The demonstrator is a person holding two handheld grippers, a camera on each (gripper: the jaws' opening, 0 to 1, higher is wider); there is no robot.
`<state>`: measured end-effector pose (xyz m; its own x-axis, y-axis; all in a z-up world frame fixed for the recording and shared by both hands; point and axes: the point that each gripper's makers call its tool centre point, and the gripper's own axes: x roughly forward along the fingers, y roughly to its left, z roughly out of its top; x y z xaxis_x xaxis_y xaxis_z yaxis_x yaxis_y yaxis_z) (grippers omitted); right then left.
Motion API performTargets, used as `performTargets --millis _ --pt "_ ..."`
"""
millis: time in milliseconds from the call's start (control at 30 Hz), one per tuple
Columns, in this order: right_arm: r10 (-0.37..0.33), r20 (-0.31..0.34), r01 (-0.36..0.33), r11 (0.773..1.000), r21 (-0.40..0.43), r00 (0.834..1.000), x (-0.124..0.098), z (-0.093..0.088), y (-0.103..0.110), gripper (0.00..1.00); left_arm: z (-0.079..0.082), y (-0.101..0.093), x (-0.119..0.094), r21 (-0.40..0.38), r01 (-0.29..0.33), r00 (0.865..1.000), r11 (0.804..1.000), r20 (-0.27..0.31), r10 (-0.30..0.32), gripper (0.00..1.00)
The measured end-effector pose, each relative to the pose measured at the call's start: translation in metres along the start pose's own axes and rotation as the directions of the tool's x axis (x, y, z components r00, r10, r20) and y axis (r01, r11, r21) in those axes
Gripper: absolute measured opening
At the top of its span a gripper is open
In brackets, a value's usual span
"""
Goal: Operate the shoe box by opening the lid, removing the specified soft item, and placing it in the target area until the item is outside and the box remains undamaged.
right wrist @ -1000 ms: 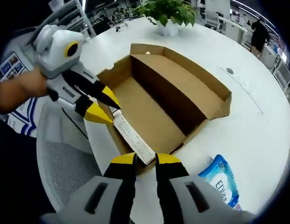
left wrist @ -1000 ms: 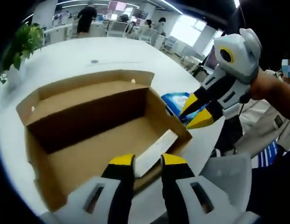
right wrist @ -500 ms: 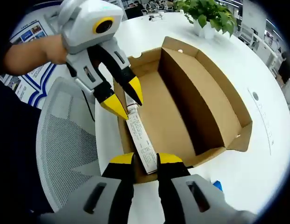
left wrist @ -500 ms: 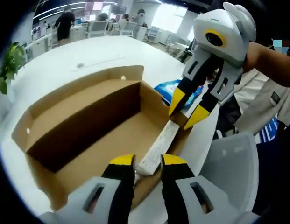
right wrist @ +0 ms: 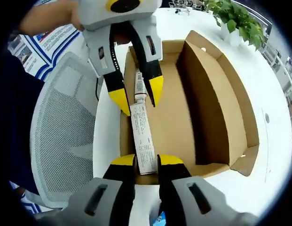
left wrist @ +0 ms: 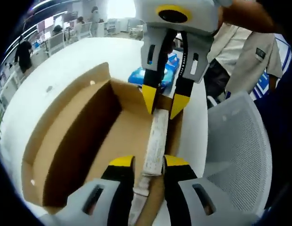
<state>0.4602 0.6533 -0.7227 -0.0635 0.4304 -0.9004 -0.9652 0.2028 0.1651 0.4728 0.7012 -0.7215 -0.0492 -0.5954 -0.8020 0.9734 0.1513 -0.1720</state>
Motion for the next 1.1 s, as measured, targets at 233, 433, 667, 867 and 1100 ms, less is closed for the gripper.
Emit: performTargets --millis 233,433,667,867,1100 --pt "0.001 -0.027 -0.002 0.999 -0.034 1.000 0.007 -0.003 0.000 0.17 -0.005 -0.006 0.006 0.062 0.045 0.998 0.997 -0.056 -0.042 0.20" --pt "0.012 -0.051 -0.014 0.998 -0.053 0.999 0.015 -0.006 0.002 0.17 -0.004 -0.005 0.008 0.077 0.053 0.997 0.996 -0.064 -0.048 0.19" --pt "0.028 -0.058 -0.031 0.998 -0.053 0.998 0.022 -0.005 0.006 0.18 -0.006 -0.006 0.010 0.089 0.062 0.995 0.994 -0.082 -0.055 0.19" --pt "0.022 -0.070 -0.026 0.997 -0.067 0.997 0.032 -0.009 0.005 0.17 -0.006 -0.007 0.011 0.083 0.067 0.995 0.994 -0.078 -0.061 0.18" --pt "-0.004 -0.049 0.002 0.999 -0.045 0.999 0.031 -0.007 -0.003 0.16 -0.006 -0.006 0.012 0.085 0.069 0.995 0.994 -0.076 -0.063 0.18"
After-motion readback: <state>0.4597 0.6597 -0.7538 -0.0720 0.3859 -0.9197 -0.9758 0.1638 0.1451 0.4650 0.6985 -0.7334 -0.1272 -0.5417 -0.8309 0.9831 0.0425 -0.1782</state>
